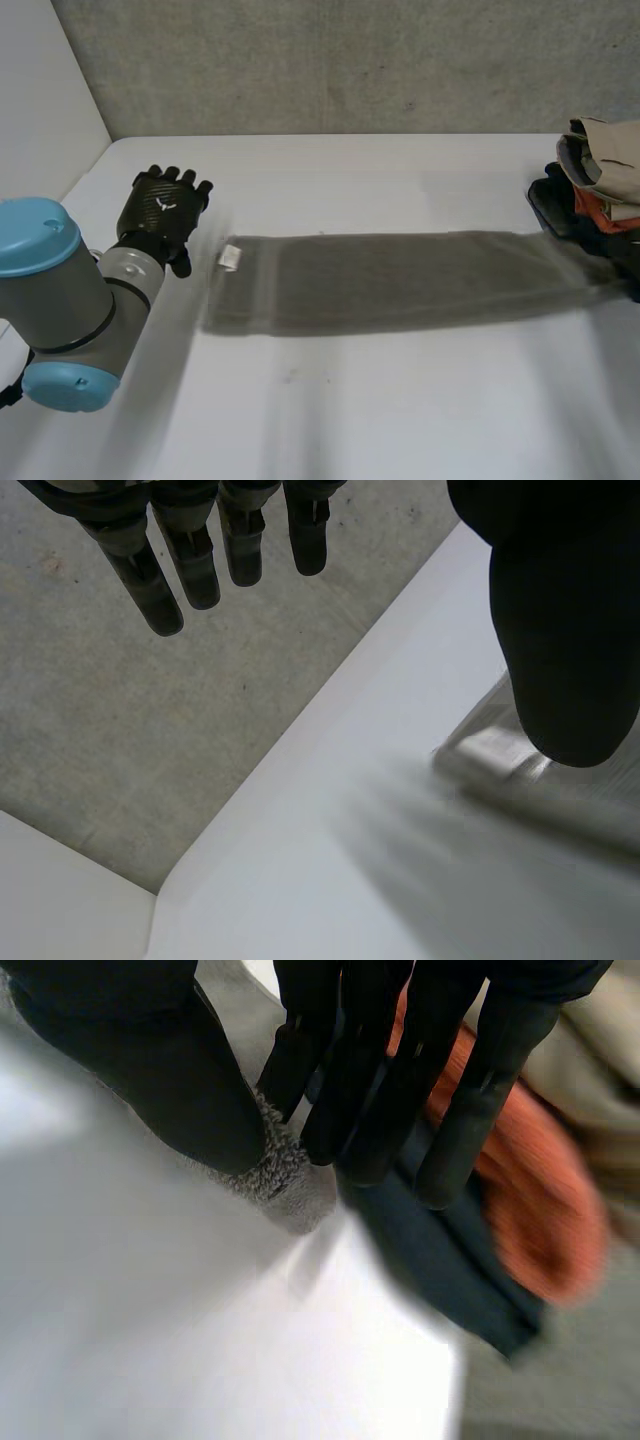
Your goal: Fold the laundry.
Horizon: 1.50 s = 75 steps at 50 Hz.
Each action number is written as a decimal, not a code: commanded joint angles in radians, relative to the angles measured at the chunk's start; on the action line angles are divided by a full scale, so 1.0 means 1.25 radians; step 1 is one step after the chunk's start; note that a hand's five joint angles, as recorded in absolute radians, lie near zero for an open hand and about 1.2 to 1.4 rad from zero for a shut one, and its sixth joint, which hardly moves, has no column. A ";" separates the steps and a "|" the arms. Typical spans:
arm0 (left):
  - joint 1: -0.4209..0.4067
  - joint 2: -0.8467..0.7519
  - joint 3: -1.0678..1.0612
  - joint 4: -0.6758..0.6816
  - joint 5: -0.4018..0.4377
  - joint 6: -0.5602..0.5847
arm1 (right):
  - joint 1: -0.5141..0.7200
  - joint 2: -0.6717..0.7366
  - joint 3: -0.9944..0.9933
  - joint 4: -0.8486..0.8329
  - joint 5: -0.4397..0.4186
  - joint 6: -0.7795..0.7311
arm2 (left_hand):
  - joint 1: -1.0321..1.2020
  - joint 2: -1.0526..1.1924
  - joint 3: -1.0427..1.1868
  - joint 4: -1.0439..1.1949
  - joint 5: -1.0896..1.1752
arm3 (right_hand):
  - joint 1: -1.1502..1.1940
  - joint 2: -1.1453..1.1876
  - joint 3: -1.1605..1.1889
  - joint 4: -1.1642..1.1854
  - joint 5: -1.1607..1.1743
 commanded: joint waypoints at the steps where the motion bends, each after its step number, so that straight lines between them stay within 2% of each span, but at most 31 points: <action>1: 0.002 0.028 -0.017 0.001 0.000 -0.004 | -0.023 -0.051 -0.011 0.000 0.081 -0.082 | -0.014 -0.025 -0.029 -0.023 -0.039 | 0.219 0.173 0.168 0.160 0.197; 4: 0.003 0.038 -0.018 -0.001 0.000 -0.014 | 0.035 -0.082 -0.028 -0.009 0.072 -0.063 | -0.014 -0.025 -0.029 -0.023 -0.039 | 0.219 0.173 0.168 0.160 0.197; 7: 0.003 0.054 -0.020 -0.001 0.000 -0.032 | 0.137 -0.100 -0.050 -0.043 0.044 0.004 | -0.014 -0.025 -0.029 -0.023 -0.039 | 0.219 0.173 0.168 0.160 0.197; 11: 0.001 0.072 -0.022 -0.003 -0.001 -0.058 | 0.272 -0.111 -0.050 -0.112 -0.009 0.074 | -0.014 -0.025 -0.029 -0.023 -0.039 | 0.219 0.173 0.168 0.160 0.197; 12: 0.001 0.077 -0.022 -0.003 0.000 -0.062 | 0.335 -0.110 -0.050 -0.142 -0.036 0.085 | -0.014 -0.025 -0.029 -0.023 -0.039 | 0.219 0.173 0.168 0.160 0.197; 15: 0.001 0.090 -0.033 -0.003 0.000 -0.075 | 0.433 -0.103 -0.052 -0.182 -0.070 0.085 | -0.014 -0.025 -0.029 -0.023 -0.039 | 0.219 0.173 0.168 0.160 0.197; 16: 0.001 0.092 -0.034 -0.003 0.000 -0.075 | 0.494 -0.089 -0.054 -0.209 -0.091 0.085 | -0.014 -0.025 -0.029 -0.023 -0.039 | 0.219 0.173 0.168 0.160 0.197; 20: -0.001 0.094 -0.042 -0.003 0.000 -0.076 | 0.626 0.002 -0.083 -0.285 -0.131 0.084 | -0.014 -0.025 -0.029 -0.023 -0.039 | 0.219 0.173 0.168 0.160 0.197; 26: -0.006 0.090 -0.047 -0.002 0.000 -0.076 | 0.760 0.174 -0.164 -0.340 -0.154 0.084 | -0.014 -0.025 -0.029 -0.023 -0.039 | 0.219 0.173 0.168 0.160 0.197; 30: -0.010 0.083 -0.045 -0.001 0.000 -0.076 | 0.791 0.241 -0.186 -0.335 -0.142 0.077 | -0.014 -0.025 -0.029 -0.023 -0.039 | 0.219 0.173 0.168 0.160 0.197; 32: -0.014 0.082 -0.044 -0.001 0.000 -0.075 | 0.795 0.235 -0.182 -0.333 -0.137 0.074 | -0.014 -0.025 -0.029 -0.023 -0.039 | 0.194 0.148 0.143 0.135 0.173; 33: -0.015 0.082 -0.044 -0.001 0.000 -0.075 | 0.796 0.232 -0.177 -0.332 -0.135 0.077 | -0.014 -0.025 -0.029 -0.023 -0.039 | -0.008 -0.055 -0.060 -0.067 -0.030; 34: -0.018 0.081 -0.042 0.001 0.000 -0.075 | 0.785 0.218 -0.161 -0.326 -0.129 0.085 | -0.014 -0.025 -0.029 -0.023 -0.039 | -0.473 -0.519 -0.525 -0.532 -0.495; 36: -0.021 0.079 -0.039 0.001 0.000 -0.075 | 0.781 0.198 -0.145 -0.318 -0.118 0.096 | -0.014 -0.025 -0.029 -0.023 -0.039 | -0.693 -0.739 -0.744 -0.752 -0.715; 37: -0.024 0.079 -0.037 0.001 0.000 -0.075 | 0.781 0.164 -0.129 -0.301 -0.089 0.118 | -0.014 -0.025 -0.029 -0.023 -0.039 | -0.758 -0.805 -0.810 -0.817 -0.780; 40: -0.028 0.078 -0.030 0.003 0.001 -0.075 | 0.764 0.095 -0.107 -0.250 -0.025 0.160 | -0.014 -0.025 -0.029 -0.023 -0.039 | -0.758 -0.805 -0.810 -0.817 -0.780; 41: -0.029 0.078 -0.026 0.004 0.001 -0.074 | 0.733 0.056 -0.095 -0.200 0.015 0.186 | -0.014 -0.025 -0.029 -0.023 -0.039 | -0.758 -0.805 -0.810 -0.817 -0.780; 43: -0.036 0.073 -0.014 0.007 0.001 -0.074 | 0.690 0.023 -0.082 -0.142 0.045 0.208 | -0.014 -0.025 -0.029 -0.023 -0.039 | -0.758 -0.805 -0.810 -0.817 -0.780; 47: -0.068 0.056 0.001 0.007 0.000 -0.074 | 0.604 0.003 -0.036 -0.021 0.052 0.231 | -0.014 -0.025 -0.029 -0.023 -0.039 | -0.758 -0.805 -0.810 -0.817 -0.780; 51: -0.096 0.033 0.012 0.007 0.000 -0.074 | 0.550 0.004 0.016 -0.003 0.061 0.228 | -0.014 -0.025 -0.029 -0.023 -0.039 | -0.757 -0.804 -0.809 -0.816 -0.779; 55: -0.110 0.023 0.011 0.007 0.000 -0.073 | 0.509 0.009 0.048 -0.006 0.070 0.218 | -0.014 -0.025 -0.029 -0.023 -0.039 | -0.431 -0.478 -0.483 -0.491 -0.453; 58: -0.110 0.023 0.005 0.007 0.000 -0.070 | 0.492 0.018 0.053 -0.011 0.098 0.173 | -0.014 -0.025 -0.029 -0.023 -0.039 | 0.167 0.120 0.115 0.107 0.145; 59: -0.111 0.023 0.004 0.007 0.000 -0.070 | 0.488 0.019 0.048 -0.016 0.108 0.154 | -0.014 -0.025 -0.029 -0.023 -0.039 | 0.219 0.172 0.167 0.159 0.197; 61: -0.111 0.025 0.001 0.007 0.000 -0.070 | 0.487 0.013 0.036 -0.051 0.148 0.092 | -0.014 -0.025 -0.029 -0.023 -0.039 | 0.219 0.173 0.168 0.160 0.197; 65: -0.111 0.034 -0.001 0.006 0.000 -0.070 | 0.502 0.010 -0.010 -0.142 0.185 0.007 | -0.014 -0.025 -0.029 -0.023 -0.039 | 0.219 0.173 0.168 0.160 0.197; 67: -0.111 0.038 -0.001 0.006 -0.001 -0.072 | 0.525 0.008 -0.026 -0.171 0.178 -0.010 | -0.014 -0.025 -0.029 -0.023 -0.039 | 0.219 0.173 0.168 0.160 0.197; 70: -0.111 0.049 -0.004 0.002 -0.004 -0.072 | 0.636 0.009 -0.063 -0.233 0.136 -0.020 | -0.014 -0.025 -0.029 -0.023 -0.039 | 0.219 0.173 0.168 0.160 0.197; 71: -0.110 0.052 -0.006 0.002 -0.004 -0.074 | 0.688 0.021 -0.075 -0.269 0.092 -0.020 | -0.014 -0.025 -0.029 -0.023 -0.039 | 0.219 0.173 0.168 0.160 0.197; 74: -0.107 0.058 -0.015 0.002 -0.004 -0.075 | 0.741 0.055 -0.076 -0.317 0.011 -0.015 | -0.014 -0.025 -0.029 -0.023 -0.039 | 0.219 0.173 0.168 0.160 0.197; 75: -0.107 0.058 -0.016 0.002 -0.005 -0.075 | 0.762 0.090 -0.079 -0.334 -0.039 -0.014 | -0.014 -0.025 -0.029 -0.023 -0.039 | 0.219 0.173 0.168 0.160 0.197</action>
